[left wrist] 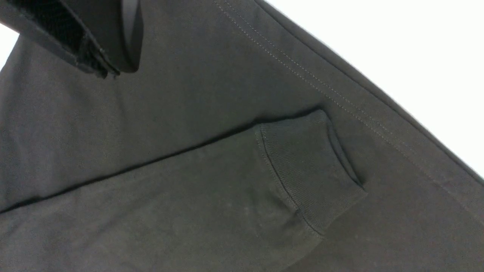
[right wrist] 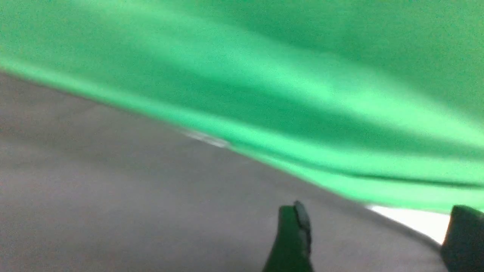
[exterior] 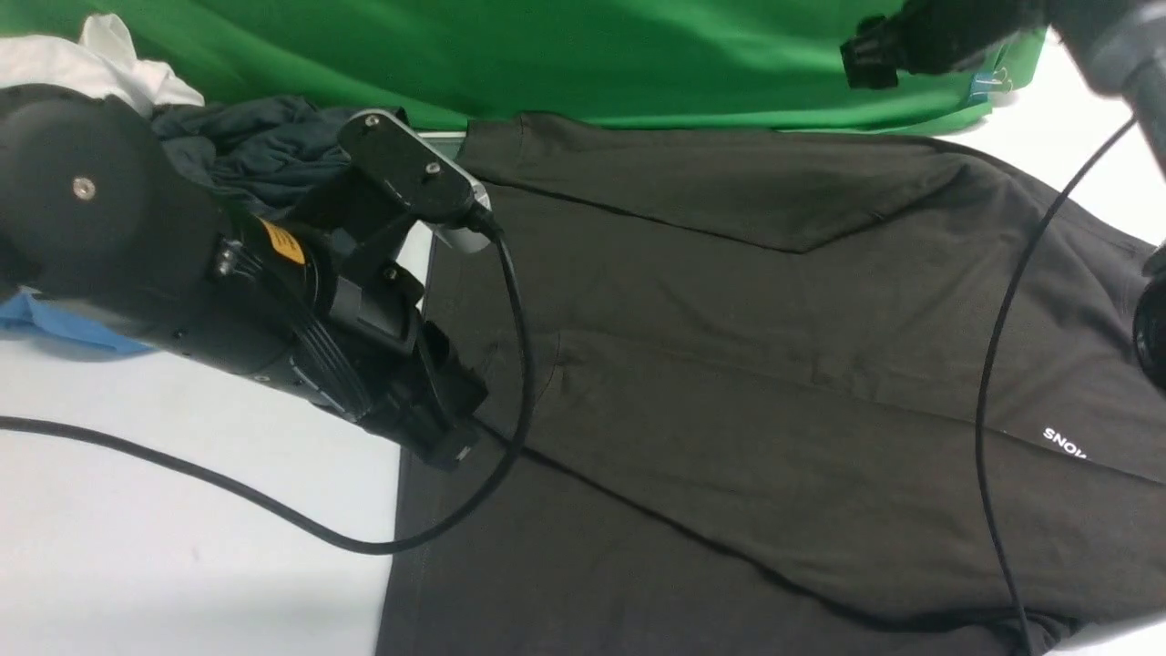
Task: Fold a long-sleeved shirt on a white desktop.
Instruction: 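Grab the top left corner of the dark shirt with the left gripper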
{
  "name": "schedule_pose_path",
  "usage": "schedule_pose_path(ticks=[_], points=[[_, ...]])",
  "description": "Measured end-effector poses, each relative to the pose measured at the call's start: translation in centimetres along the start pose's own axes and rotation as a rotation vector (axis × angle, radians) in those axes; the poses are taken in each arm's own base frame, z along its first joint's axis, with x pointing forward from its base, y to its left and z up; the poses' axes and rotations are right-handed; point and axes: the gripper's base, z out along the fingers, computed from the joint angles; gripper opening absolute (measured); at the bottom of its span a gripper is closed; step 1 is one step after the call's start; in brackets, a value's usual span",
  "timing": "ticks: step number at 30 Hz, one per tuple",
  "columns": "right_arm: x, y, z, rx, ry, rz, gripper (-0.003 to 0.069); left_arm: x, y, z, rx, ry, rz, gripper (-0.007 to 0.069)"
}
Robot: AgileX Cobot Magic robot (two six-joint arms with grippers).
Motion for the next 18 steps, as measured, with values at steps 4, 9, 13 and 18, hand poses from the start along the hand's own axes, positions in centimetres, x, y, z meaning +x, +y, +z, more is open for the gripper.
schedule_pose_path(ticks=[4,9,13,18], points=[[1.2,-1.7,2.0,0.028,-0.024,0.026,0.0527,0.0,0.0,0.1,0.001,-0.001,0.005,0.0018],[2.3,-3.5,3.5,0.051,-0.030,0.050,0.0527,0.1,0.0,0.1,0.002,-0.002,0.006,0.0018],[3.6,-4.2,4.8,0.053,-0.004,0.067,0.0527,0.1,0.0,0.1,0.002,-0.002,0.007,0.0018],[5.4,-4.8,6.6,0.044,0.032,0.079,0.0527,0.0,0.0,0.1,0.000,-0.004,0.008,0.0018]])
